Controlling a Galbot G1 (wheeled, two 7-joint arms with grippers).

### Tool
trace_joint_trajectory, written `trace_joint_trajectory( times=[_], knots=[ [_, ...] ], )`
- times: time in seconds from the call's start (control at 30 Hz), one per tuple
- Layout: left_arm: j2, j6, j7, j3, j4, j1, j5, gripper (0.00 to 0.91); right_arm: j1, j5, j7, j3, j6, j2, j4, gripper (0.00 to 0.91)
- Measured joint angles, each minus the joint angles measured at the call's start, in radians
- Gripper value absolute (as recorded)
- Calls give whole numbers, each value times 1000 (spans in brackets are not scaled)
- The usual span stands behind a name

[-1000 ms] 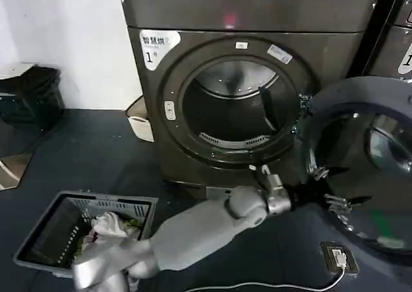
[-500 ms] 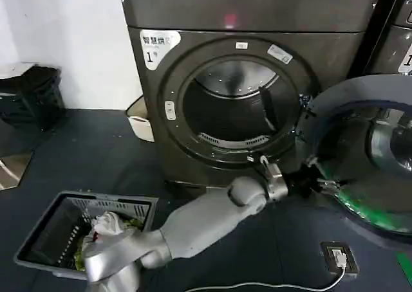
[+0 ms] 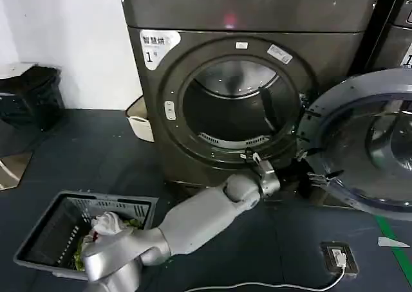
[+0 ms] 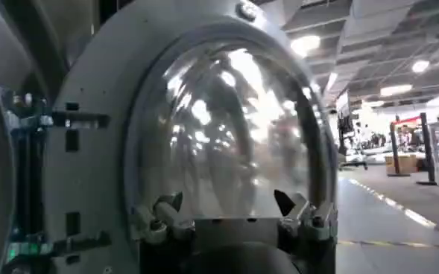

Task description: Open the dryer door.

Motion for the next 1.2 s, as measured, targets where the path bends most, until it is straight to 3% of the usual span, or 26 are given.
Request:
trace_joint_trajectory(
  times=[0.4, 0.73, 1.0, 1.2],
  knots=[
    [5, -81, -72, 44, -186, 31, 73, 907, -2, 1, -7, -6, -1, 3, 14, 907],
    [235, -77, -112, 29, -355, 66, 51, 907, 4, -18, -7, -2, -4, -1, 26, 907],
    [484, -63, -143, -22, -572, 116, -72, 907, 10, -49, -7, 9, -3, -4, 44, 907],
    [714, 34, -164, -85, -729, 168, -72, 907, 20, -64, -8, 9, -4, -3, 58, 907]
  ],
)
